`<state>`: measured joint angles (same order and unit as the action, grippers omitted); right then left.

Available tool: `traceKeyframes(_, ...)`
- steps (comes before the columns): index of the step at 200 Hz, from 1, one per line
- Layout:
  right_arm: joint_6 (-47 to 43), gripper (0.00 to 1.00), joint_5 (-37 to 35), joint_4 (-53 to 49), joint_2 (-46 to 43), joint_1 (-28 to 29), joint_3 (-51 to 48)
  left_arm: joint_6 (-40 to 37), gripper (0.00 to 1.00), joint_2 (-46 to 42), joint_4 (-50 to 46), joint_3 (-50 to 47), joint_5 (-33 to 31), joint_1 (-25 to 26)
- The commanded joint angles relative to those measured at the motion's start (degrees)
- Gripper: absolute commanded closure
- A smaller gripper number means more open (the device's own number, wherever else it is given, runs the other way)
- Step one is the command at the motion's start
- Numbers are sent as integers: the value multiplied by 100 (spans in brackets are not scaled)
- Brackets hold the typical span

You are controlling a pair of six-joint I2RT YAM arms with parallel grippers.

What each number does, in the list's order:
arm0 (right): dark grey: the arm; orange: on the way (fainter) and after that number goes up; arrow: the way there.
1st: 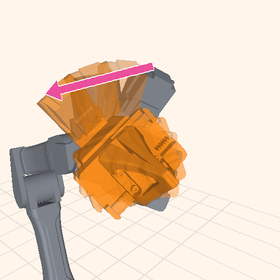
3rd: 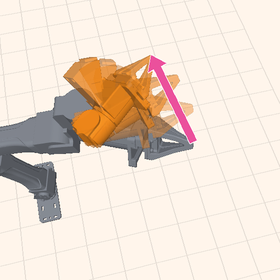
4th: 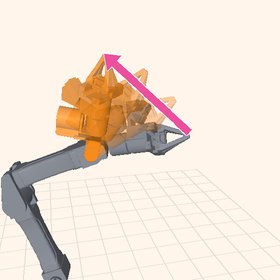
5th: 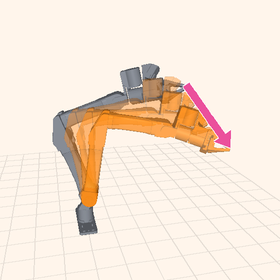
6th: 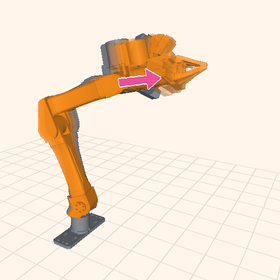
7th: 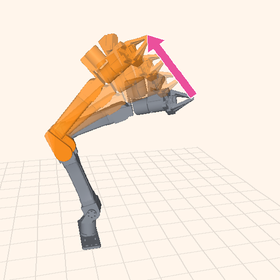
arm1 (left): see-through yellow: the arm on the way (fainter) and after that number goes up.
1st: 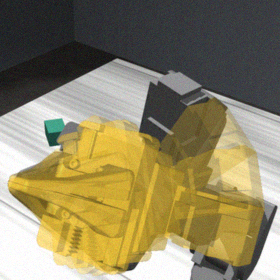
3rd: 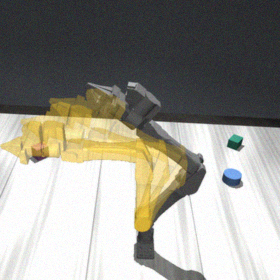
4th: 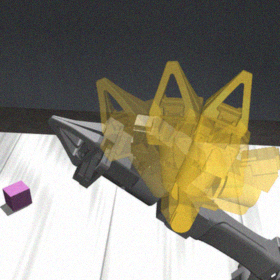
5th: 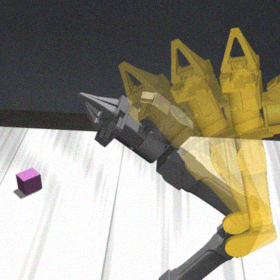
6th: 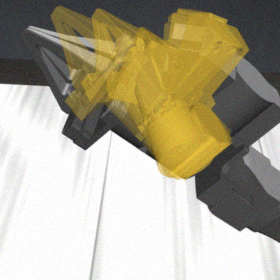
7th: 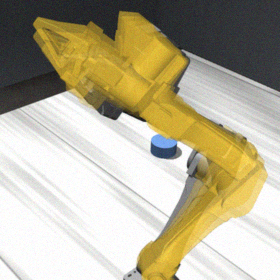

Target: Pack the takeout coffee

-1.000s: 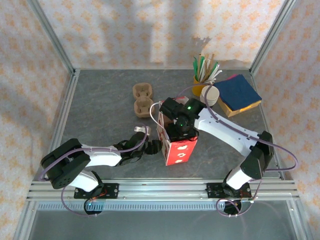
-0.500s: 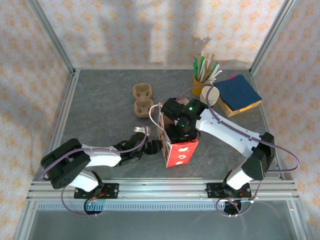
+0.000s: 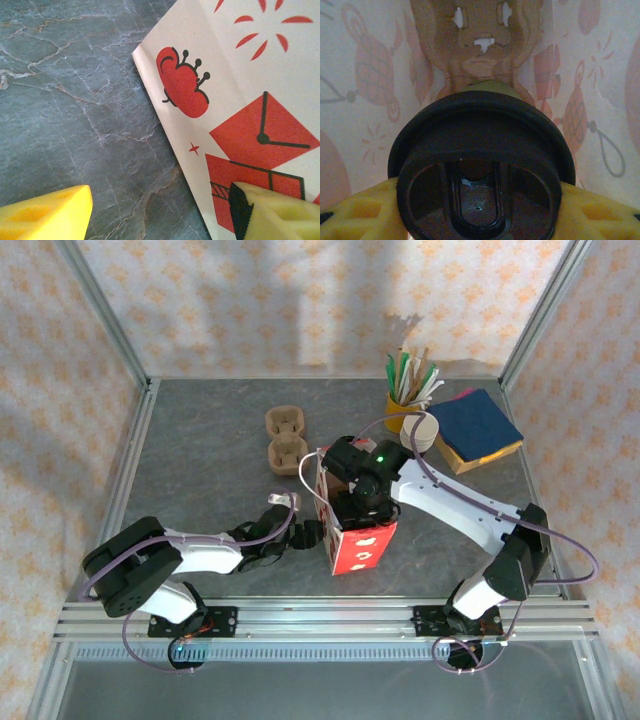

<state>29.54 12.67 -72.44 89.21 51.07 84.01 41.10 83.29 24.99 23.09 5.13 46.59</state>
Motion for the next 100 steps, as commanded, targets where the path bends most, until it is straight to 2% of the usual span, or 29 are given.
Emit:
traceKeyframes(1, 26, 43, 228, -197, 244, 29, -16, -5, 26, 217, 100, -129, -203, 22)
traceKeyframes(100, -68, 43, 228, -241, 412, 7, -82, -58, 25, 100, 105, -181, -266, 24)
